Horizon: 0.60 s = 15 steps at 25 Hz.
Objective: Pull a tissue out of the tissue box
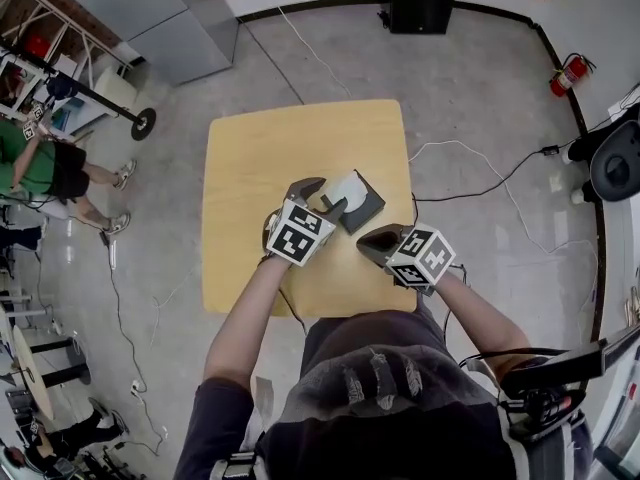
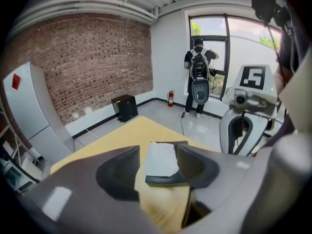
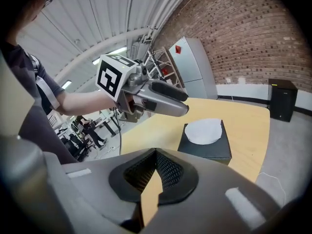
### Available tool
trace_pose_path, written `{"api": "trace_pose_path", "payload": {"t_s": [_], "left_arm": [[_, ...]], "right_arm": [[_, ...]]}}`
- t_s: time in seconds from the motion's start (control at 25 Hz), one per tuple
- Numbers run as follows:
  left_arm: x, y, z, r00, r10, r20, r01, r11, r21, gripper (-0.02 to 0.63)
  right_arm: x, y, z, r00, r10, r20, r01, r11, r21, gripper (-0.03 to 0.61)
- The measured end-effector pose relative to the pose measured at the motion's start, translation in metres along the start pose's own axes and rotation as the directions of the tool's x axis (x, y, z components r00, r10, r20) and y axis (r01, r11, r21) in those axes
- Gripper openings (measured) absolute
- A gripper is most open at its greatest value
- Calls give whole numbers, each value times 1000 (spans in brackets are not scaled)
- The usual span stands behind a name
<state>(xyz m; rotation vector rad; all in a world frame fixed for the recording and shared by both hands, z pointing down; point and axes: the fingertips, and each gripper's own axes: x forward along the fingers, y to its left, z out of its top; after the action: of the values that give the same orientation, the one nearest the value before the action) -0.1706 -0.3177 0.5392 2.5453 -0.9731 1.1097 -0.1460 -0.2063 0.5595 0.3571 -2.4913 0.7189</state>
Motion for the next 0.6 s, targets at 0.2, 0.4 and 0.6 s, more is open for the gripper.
{"api": "trace_pose_path", "payload": {"t_s": [0.2, 0.4, 0.6], "left_arm": [[24, 5, -6, 997, -16, -82, 18, 1000, 24, 255], [42, 5, -11, 987, -34, -156, 43, 998, 52, 266], [57, 1, -18, 977, -40, -210, 56, 996, 72, 265]], "right_arm": [[12, -19, -4, 999, 26, -24, -26, 999, 19, -2], [19, -31, 7, 1000, 3, -31, -4, 1000, -22, -2], [27, -41, 8, 999, -19, -31, 18, 999, -50, -2]]}}
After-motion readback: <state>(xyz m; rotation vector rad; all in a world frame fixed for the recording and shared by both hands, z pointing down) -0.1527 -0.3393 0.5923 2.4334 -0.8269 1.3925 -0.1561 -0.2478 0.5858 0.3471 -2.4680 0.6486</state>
